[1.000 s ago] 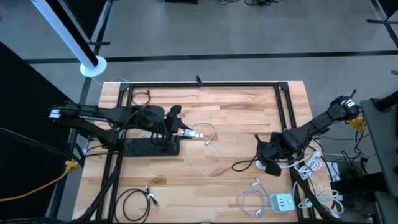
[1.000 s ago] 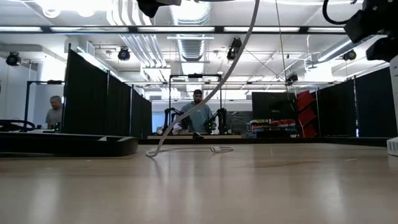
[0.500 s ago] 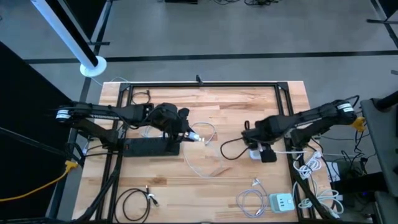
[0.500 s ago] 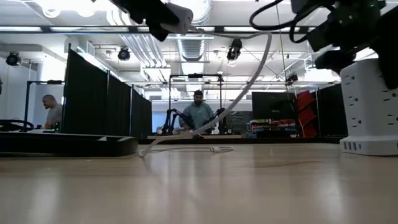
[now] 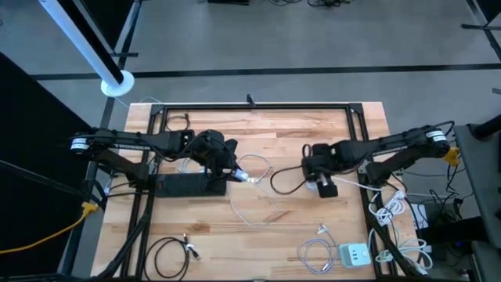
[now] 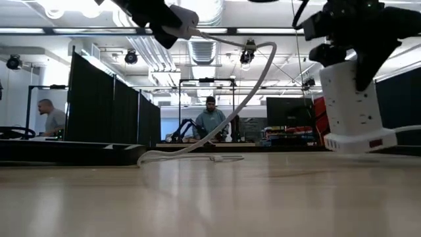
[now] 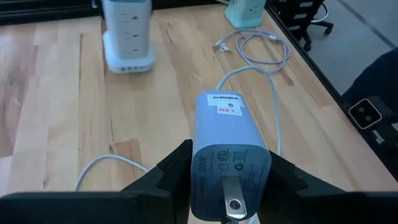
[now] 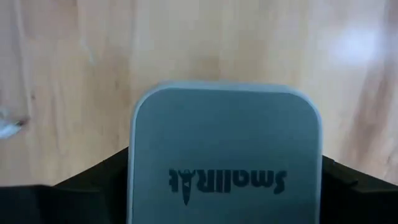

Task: Insert USB
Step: Insert the white charger adapter into the top white outlet extension

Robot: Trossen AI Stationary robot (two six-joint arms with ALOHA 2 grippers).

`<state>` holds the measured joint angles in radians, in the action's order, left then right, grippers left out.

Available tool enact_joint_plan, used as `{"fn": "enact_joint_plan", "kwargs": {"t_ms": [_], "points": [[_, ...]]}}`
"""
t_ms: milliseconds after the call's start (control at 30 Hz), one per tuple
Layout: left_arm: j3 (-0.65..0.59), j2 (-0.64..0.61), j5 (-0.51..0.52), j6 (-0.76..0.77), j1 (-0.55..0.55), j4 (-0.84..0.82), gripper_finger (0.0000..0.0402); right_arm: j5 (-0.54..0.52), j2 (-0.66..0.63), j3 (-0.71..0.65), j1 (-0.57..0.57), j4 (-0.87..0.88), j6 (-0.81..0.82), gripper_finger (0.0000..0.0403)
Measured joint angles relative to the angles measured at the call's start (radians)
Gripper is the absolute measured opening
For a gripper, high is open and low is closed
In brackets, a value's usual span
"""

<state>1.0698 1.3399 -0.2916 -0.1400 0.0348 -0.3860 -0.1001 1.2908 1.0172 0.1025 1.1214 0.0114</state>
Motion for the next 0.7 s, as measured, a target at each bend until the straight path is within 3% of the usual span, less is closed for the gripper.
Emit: {"fn": "enact_joint_plan", "kwargs": {"t_ms": [300, 700], "points": [[0.0, 0.0, 0.0, -0.007, 0.003, 0.029, 0.0118, 0.025, -0.016, -0.129, -0.002, -0.034, 0.059, 0.0294], [0.0, 0.056, 0.002, -0.016, 0.011, 0.069, 0.0118, 0.037, -0.041, -0.145, -0.013, -0.072, 0.023, 0.0294]]}}
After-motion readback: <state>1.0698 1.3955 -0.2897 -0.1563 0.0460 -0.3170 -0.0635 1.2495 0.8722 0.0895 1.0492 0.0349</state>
